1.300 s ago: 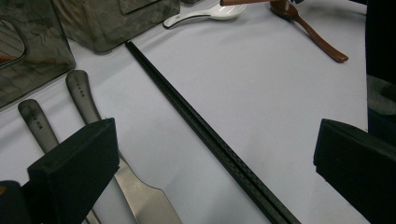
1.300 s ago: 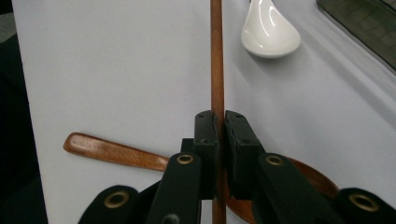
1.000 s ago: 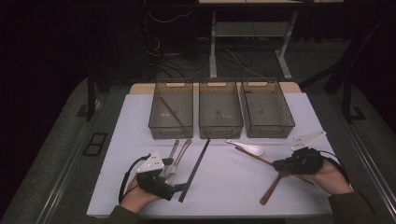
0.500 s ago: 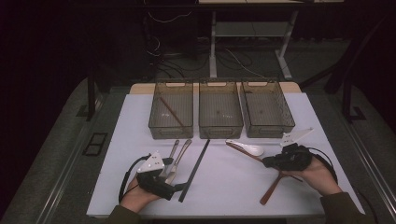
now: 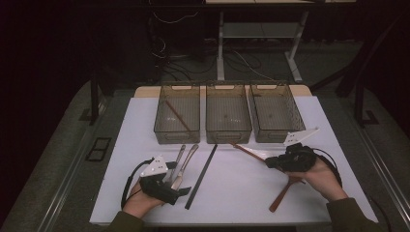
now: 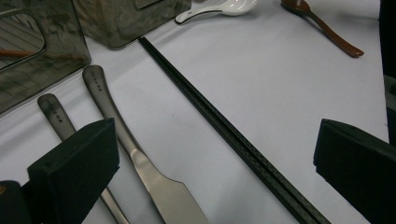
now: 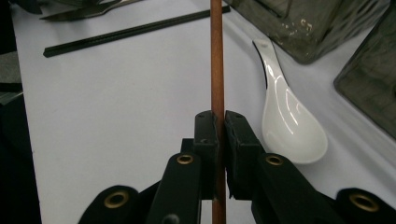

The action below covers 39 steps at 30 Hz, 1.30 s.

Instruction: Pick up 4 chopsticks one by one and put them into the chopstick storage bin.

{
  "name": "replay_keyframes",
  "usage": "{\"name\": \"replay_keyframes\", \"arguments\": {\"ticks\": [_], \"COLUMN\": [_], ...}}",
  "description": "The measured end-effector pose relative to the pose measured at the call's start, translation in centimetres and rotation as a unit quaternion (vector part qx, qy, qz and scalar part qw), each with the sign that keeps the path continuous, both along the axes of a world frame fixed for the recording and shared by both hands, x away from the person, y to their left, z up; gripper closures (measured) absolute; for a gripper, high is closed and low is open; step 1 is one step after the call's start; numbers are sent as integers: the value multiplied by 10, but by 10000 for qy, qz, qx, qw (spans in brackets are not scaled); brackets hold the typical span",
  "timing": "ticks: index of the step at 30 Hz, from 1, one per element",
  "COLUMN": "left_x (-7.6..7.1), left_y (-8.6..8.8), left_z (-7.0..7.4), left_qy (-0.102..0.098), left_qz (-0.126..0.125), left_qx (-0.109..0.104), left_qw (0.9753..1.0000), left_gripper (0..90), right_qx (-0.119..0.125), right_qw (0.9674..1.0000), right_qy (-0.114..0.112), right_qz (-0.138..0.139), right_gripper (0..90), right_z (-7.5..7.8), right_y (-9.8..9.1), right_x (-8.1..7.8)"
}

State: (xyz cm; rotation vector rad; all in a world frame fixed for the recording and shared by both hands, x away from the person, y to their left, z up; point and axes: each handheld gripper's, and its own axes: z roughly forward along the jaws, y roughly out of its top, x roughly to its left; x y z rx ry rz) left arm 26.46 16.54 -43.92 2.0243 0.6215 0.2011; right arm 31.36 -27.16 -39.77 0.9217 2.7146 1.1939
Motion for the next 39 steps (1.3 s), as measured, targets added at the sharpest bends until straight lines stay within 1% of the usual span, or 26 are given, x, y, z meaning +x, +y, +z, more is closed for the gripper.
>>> {"name": "replay_keyframes", "arguments": {"ticks": [8, 19, 23, 29, 34, 39], "left_x": [0, -1, -1, -2, -2, -1], "left_y": [-1, -1, -1, -1, -1, 0], "left_z": [0, 0, 0, 1, 1, 1], "left_qy": [57, 26, 29, 27, 26, 33], "left_qz": [-11, -37, -36, -42, -50, -41], "left_qx": [-10, -9, -27, -50, -57, -60], "left_qw": [10000, 10000, 10000, 10000, 10000, 10000], "left_gripper": [0, 0, 0, 0, 0, 0], "right_qx": [100, 220, 224, 231, 243, 149], "right_qw": [9999, 9996, 9996, 9996, 9994, 9994], "right_qy": [-102, -158, -145, -95, -148, -191], "right_qz": [-33, -65, -66, -143, -178, -265], "right_gripper": [834, 834, 834, 834, 834, 834], "right_z": [7, 18, 22, 25, 29, 31], "right_y": [11, 29, 36, 48, 57, 68], "right_x": [7, 17, 22, 30, 36, 42]}}
